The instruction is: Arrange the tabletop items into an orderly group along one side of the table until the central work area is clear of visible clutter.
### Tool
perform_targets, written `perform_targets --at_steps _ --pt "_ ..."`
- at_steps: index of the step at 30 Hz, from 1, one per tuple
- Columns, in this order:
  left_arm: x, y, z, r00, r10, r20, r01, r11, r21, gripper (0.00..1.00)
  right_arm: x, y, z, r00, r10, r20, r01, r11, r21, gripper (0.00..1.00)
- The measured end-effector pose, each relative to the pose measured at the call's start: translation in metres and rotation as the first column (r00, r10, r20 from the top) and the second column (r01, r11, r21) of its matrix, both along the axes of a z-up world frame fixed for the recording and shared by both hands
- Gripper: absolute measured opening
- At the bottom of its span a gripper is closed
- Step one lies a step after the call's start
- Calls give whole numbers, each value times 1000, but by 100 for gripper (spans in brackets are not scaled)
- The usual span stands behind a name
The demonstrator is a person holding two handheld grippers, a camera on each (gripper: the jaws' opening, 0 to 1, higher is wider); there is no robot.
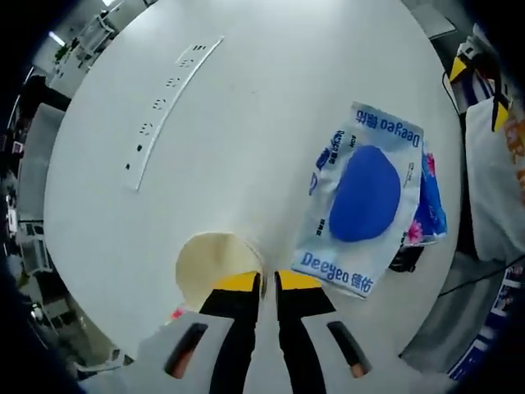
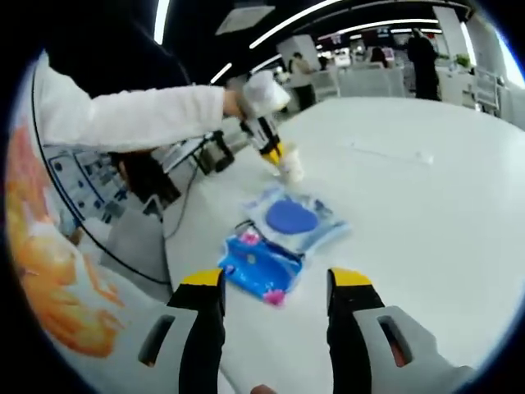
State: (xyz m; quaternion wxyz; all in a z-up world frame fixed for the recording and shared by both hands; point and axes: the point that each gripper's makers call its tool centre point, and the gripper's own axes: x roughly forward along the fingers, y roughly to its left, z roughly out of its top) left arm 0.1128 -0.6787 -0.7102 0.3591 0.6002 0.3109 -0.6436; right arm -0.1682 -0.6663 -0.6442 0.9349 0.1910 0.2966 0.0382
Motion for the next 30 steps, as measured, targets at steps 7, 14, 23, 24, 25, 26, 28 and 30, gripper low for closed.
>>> perform_targets --at_steps 7,14,23,24,25,26,28,30 --pt "8 -7 48 997 75 6 -71 970 -233 36 -2 0 4 1000 0 14 0 1000 -2 49" --pt "21 11 90 988 150 36 -119 887 -446 46 -5 1 2 1000 -7 16 6 1000 2 49" --pt "11 33 106 965 263 -22 -226 781 -582 72 -9 9 9 999 6 42 -6 1000 -18 49" --pt "5 31 111 965 258 -54 -235 748 -620 76 -10 10 10 999 7 45 -6 1000 -22 49" --pt "0 30 115 966 247 -76 -236 721 -651 80 -11 11 11 999 7 46 -5 1000 -24 49" --pt "-6 30 119 959 257 -117 -266 689 -674 84 -12 11 11 999 7 48 -5 1000 -26 49" --pt "-14 34 122 932 302 -200 -353 642 -681 89 -15 13 13 999 5 52 -4 1000 -31 49" --pt "-21 37 125 905 329 -270 -421 601 -679 91 -18 15 13 999 2 54 0 1000 -31 49"
